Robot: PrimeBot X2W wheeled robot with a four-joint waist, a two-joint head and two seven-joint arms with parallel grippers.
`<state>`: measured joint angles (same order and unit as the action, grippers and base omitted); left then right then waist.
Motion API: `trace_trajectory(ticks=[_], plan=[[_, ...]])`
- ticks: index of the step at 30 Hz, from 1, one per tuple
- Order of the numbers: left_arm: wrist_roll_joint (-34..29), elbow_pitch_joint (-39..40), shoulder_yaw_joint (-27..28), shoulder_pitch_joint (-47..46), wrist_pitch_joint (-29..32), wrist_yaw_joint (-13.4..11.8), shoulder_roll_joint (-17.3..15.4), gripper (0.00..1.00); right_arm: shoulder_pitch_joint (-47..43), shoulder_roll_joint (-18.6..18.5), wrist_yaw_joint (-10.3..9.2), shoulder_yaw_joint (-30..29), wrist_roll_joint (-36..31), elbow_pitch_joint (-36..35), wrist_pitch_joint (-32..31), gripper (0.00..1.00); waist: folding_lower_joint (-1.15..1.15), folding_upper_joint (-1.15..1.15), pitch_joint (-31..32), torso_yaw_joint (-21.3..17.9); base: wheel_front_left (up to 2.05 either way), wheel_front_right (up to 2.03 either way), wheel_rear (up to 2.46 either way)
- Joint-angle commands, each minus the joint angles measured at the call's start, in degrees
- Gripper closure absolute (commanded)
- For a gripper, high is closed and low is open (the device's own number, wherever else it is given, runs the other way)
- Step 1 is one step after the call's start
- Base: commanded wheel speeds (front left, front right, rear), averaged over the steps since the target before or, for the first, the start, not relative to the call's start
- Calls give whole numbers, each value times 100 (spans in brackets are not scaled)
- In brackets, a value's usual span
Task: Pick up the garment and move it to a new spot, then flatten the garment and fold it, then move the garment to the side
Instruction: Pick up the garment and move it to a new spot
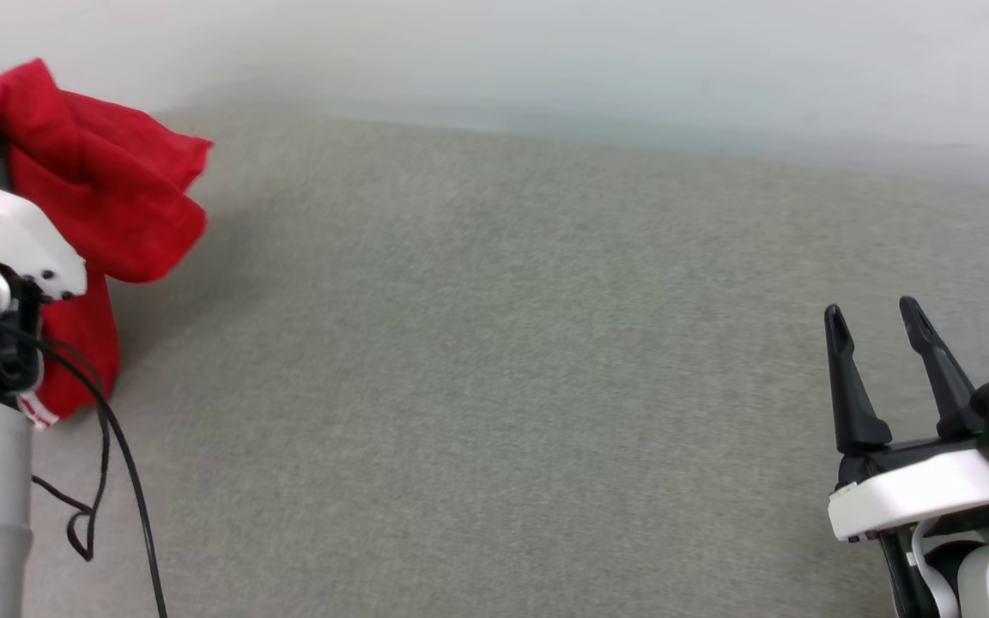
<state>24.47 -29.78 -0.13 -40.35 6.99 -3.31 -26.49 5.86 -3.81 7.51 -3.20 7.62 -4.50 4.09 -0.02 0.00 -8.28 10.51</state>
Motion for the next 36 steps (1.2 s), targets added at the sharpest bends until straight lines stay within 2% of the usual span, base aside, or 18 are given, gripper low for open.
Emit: trace_trajectory(ticks=[1, 7, 16, 22, 29, 36], plan=[[31, 159, -42, 172, -69, -16, 73, 100, -112, 31, -4, -31, 30, -12, 10, 0, 2, 0, 252, -249, 0, 0, 0], [80, 784, -213, 532, -66, 60, 279, 100, -283, 79, -4, -26, 30, -48, -42, 0, 2, 0, 399, -705, 0, 0, 0], [107, 1927, -851, 1103, 386, 176, 756, 100, -358, 93, -4, -50, 74, -75, -78, 0, 2, 0, 398, -1512, 0, 0, 0], [-69, 2404, -1724, 1344, 662, 399, 1186, 100, -343, 96, -4, -97, 182, -79, -30, 0, 2, 0, 195, -1916, 0, 0, 0], [-79, 2202, -2870, 1436, 794, 811, 1924, 100, -200, 95, -4, -49, 302, 5, 101, 0, 2, 0, -137, -2191, 0, 0, 0], [1, 1930, -3926, 1589, 810, 997, 2228, 100, -105, 95, -4, -36, 356, 90, 193, 0, 2, 0, -361, -2254, 0, 0, 0]])
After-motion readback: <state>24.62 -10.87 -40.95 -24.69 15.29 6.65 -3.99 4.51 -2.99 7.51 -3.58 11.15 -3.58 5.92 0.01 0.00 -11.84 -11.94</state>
